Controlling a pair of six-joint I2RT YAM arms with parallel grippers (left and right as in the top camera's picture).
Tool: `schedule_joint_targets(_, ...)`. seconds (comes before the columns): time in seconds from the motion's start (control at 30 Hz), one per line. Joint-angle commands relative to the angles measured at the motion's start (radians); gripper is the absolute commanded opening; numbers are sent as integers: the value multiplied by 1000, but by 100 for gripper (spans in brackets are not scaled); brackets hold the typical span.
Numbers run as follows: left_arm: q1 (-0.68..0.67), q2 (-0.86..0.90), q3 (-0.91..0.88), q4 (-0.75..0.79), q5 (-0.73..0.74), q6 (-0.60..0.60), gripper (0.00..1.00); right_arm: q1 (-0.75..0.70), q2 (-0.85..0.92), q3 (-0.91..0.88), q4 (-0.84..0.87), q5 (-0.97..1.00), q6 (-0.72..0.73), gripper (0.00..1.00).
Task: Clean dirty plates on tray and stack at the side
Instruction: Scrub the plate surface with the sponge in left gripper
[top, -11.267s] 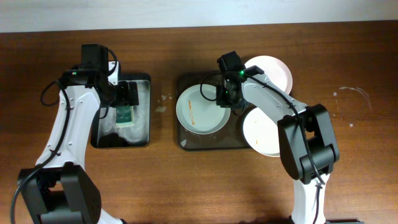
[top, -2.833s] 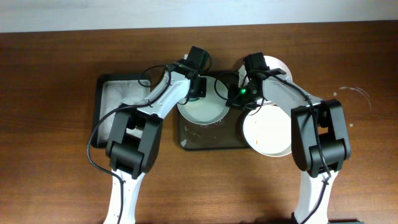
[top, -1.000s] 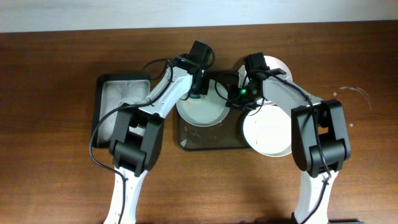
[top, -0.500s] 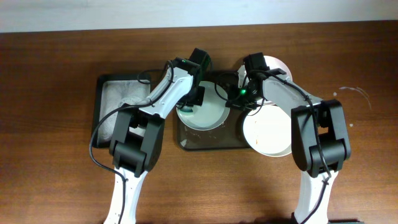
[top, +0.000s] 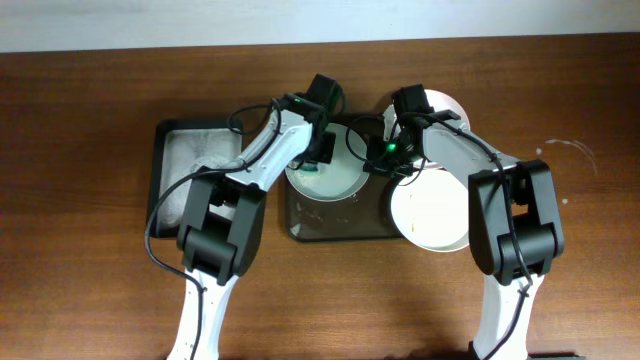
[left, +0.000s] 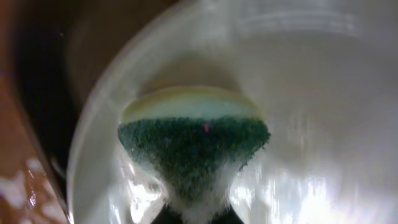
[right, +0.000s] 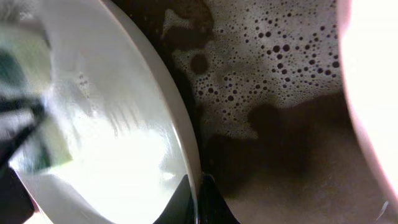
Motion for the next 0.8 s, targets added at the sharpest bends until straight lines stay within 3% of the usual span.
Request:
schedule_joint_targets(0.0,-5,17,-36,52,-143,-97,1,5,18,-21,-5,2,-12,4)
schedule_joint_targets(0.13,-6,17,-42,21,-92,-95,1,5,18,-21,-4,1,-12,4)
schedule_joint_targets(0.2,-6,17,-42,-16,53,-61,1,5,18,-21,-5,1,-11,4)
schedule_joint_targets(0.23,-6,17,-42,-41,203,3,1,5,18,-21,-5,1,-12,4)
schedule_joint_targets(0.43,-5,17,-42,-122,544,157,1,5,18,-21,-6,1,-12,4)
schedule_joint_targets(0.57,-1,17,-42,-94,488,154,1,5,18,-21,-5,1,-11,4)
schedule_joint_targets(0.77,12,17,-42,30,158,18,1,5,18,-21,-5,1,-12,4)
